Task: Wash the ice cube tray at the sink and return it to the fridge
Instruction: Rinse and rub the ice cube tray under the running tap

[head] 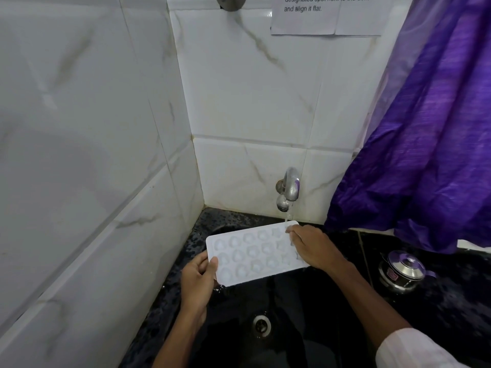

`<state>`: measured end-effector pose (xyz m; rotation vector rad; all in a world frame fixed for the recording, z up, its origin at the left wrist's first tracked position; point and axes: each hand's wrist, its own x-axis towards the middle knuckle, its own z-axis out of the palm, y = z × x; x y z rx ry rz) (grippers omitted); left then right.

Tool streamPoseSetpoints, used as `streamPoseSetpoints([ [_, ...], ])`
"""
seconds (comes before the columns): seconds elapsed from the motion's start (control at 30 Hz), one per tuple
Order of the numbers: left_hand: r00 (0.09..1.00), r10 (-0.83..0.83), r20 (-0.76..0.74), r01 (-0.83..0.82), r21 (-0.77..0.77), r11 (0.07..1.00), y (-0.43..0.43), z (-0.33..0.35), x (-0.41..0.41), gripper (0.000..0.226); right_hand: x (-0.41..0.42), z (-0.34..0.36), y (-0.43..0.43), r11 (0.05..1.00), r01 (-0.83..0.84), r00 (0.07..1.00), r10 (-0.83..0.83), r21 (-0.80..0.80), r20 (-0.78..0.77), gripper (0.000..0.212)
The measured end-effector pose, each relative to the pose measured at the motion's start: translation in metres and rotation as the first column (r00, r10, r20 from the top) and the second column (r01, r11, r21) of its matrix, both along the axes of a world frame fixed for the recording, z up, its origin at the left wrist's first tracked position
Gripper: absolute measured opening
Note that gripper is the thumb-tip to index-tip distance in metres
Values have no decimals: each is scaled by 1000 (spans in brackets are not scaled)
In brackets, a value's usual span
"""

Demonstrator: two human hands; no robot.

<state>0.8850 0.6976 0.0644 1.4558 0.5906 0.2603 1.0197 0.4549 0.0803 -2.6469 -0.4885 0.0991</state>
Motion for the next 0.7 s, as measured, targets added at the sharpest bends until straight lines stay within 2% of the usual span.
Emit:
streamPoseSetpoints([
  [0.17, 1000, 29, -8, -29, -50, 998, 3, 0, 2, 21, 4, 3, -1, 996, -30, 999, 34, 85, -40, 28],
  [0.3, 998, 56, -10, -57, -95, 994, 3, 2, 2, 22, 0, 13, 2, 966, 3, 994, 25, 258, -106, 23],
  [0.37, 997, 79, -13, -80, -113, 990, 3, 3, 3, 22, -2, 15, 3, 956, -8, 998, 28, 293, -64, 26],
  [0.47, 994, 109, -19, -111, -127, 986, 4, 6, 5, 22, -3, 14, 4, 954, -26, 1000, 28, 299, -3, 29],
  [0.6, 992, 122, -22, -124, -132, 984, 5, 9, 4, 22, -4, 9, 3, 969, -26, 1000, 28, 245, -2, 24],
  [0.7, 993, 121, -14, -122, -125, 985, 4, 10, 3, 22, -1, 5, 4, 982, -14, 999, 20, 186, -27, 31],
])
